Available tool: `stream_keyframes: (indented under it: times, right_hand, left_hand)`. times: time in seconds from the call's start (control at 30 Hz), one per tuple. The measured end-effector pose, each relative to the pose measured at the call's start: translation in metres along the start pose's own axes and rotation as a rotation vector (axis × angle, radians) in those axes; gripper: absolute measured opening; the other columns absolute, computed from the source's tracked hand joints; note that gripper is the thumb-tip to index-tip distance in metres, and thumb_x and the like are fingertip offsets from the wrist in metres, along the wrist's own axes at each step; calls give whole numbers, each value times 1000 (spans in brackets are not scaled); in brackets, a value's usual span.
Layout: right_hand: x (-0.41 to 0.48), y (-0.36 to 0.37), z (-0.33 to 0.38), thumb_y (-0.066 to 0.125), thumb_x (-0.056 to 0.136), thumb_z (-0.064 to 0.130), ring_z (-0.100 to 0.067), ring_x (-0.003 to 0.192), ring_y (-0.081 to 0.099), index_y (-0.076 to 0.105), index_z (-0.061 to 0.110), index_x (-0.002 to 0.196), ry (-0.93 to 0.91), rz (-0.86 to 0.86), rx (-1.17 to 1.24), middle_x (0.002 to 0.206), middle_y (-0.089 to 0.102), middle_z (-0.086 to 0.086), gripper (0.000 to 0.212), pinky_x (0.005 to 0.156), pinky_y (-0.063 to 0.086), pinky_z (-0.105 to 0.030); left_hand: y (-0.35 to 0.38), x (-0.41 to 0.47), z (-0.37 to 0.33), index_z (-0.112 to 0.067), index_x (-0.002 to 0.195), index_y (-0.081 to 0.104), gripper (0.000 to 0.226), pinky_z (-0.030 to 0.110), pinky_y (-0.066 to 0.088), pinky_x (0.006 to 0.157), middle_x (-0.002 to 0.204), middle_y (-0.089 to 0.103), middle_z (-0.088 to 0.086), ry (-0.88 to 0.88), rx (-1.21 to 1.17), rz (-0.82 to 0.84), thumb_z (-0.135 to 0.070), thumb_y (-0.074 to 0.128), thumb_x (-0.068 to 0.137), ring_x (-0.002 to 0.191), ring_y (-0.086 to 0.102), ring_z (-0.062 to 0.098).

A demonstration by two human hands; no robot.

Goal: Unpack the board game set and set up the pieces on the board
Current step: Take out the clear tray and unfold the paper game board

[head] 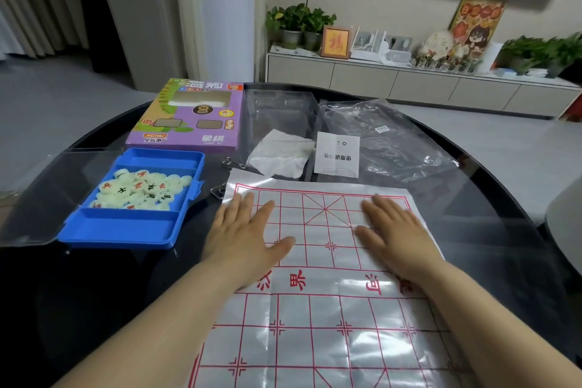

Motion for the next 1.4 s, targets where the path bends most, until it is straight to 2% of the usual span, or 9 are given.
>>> stream_keyframes:
  times: [0.2,0.27,0.33,0.5,0.67,0.83,1.03,1.2,1.4]
  right_hand:
    - [-2,-3,-9,-3,61,70,-9,143,0,9,30,145,12,-1,-19,156,2,8,94,115,0,-26]
    - [0,-3,-12,6,80,67,-9,143,0,8,29,145,2,-3,-29,156,1,7,76,115,0,-26]
    - [1,-4,-13,23,95,52,-10,143,1,9,28,145,-3,-4,-34,156,3,7,58,115,1,-26]
    - [4,-9,-12,33,95,42,-12,143,9,19,27,144,5,-31,0,155,12,5,53,115,7,-27]
    - [1,-21,2,32,97,33,-16,143,7,18,24,144,34,-68,-47,155,9,0,50,115,6,-27]
    - [8,-22,75,41,95,28,-17,142,12,23,23,143,-144,-63,70,155,9,0,52,113,11,-26]
    - [26,-1,159,37,95,39,-17,143,7,21,22,144,-284,40,67,156,7,0,55,115,6,-32]
    - [29,12,173,31,96,43,-17,143,2,16,20,145,-271,94,38,156,6,2,57,116,1,-38]
    - [13,17,166,29,96,43,-12,143,-2,13,24,145,-312,101,30,156,3,5,55,115,-3,-34]
  left_hand:
    - [-10,10,7,-28,146,0,90,38,-8,113,155,-9,4,-16,-13,-4,-75,33,77,141,-12,20]
    - [-12,12,7,-28,146,2,87,38,-6,113,155,-6,4,-4,-13,-9,-73,34,78,142,-9,20]
    - [-15,9,8,-27,145,8,79,37,-6,113,155,-2,2,14,-50,-50,-67,34,83,142,-6,19]
    - [-31,-23,32,-31,139,29,48,30,-6,113,151,17,-10,36,-184,-350,-44,35,94,140,6,9]
    - [-34,-70,92,-21,132,44,41,28,2,113,146,32,-3,-112,-303,-572,-28,46,92,138,20,13]
    - [-19,-81,124,-22,139,32,47,30,-3,113,151,21,-3,-226,-243,-466,-35,38,94,141,7,11]
    - [-16,-81,127,-22,134,42,43,26,-4,111,147,32,-4,-242,-235,-504,-38,37,95,140,13,10]
    - [-15,-84,130,-19,124,54,38,28,0,112,140,44,-2,-294,-260,-565,-38,44,92,138,22,12]
    - [-15,-86,133,-19,120,58,36,27,0,112,137,47,-2,-290,-329,-584,-36,48,91,137,24,12]
Point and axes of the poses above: each hand's wrist, its own x-axis towards the middle knuckle, its own y-axis out of the palm, z = x × y, the point moved 3 cm from there along x, towards the middle knuckle
